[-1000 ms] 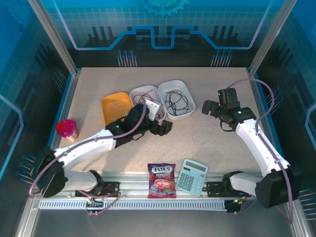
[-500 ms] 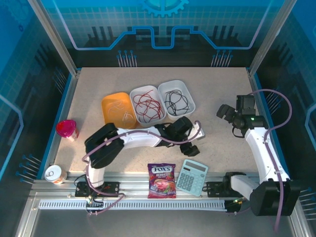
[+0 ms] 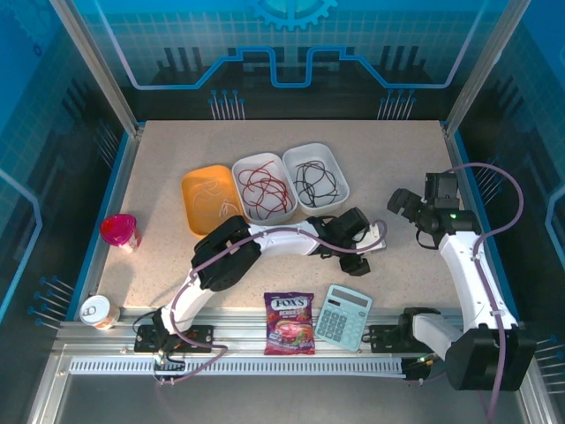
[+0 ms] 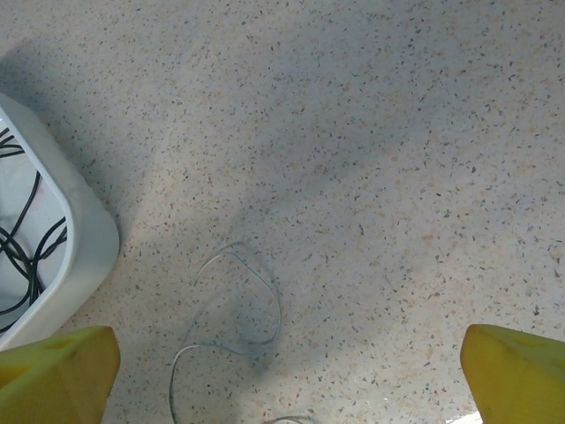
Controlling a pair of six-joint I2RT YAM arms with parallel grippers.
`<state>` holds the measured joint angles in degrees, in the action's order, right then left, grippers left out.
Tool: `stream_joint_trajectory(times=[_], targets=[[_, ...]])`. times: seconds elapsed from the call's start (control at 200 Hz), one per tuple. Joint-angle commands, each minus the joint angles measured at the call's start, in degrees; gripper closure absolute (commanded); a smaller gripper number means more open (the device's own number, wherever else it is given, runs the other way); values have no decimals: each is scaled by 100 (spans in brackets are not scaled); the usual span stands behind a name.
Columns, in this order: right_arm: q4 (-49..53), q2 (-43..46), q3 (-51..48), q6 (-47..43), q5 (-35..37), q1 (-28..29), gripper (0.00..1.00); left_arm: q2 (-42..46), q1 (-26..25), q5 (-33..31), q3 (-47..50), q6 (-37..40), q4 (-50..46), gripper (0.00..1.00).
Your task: Untangle the cables
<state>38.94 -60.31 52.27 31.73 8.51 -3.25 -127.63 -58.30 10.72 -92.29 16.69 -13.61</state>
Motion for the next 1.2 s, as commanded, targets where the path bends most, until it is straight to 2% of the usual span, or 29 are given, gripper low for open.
stream_joint_trajectory(times=[0.0,0.085,0.275,0.425,0.54,0.831,1.076,1.196], targets=[[-83,103,-74,-33,-117,-84,0,-265,-31,-279,-358,143,-464,43],[-170,116,-124,-44,-166,-89,0,-359,-32,-429,-421,154,-494,44],[-246,143,-156,-52,-194,-102,0,-585,-32,-849,-632,153,-687,55],[-220,178,-156,-80,-162,-97,0,-713,-23,-1040,-709,176,-781,77],[-203,211,-149,-109,-96,-97,0,-688,-23,-1049,-690,149,-796,100],[-200,161,-112,-138,-34,-115,0,42,-23,-1281,-230,-95,-183,100],[-185,169,-42,-175,25,-145,0,1122,-23,-2657,537,-204,412,100],[-202,152,-33,-169,-6,-176,0,1724,-23,-2955,928,-205,632,100]])
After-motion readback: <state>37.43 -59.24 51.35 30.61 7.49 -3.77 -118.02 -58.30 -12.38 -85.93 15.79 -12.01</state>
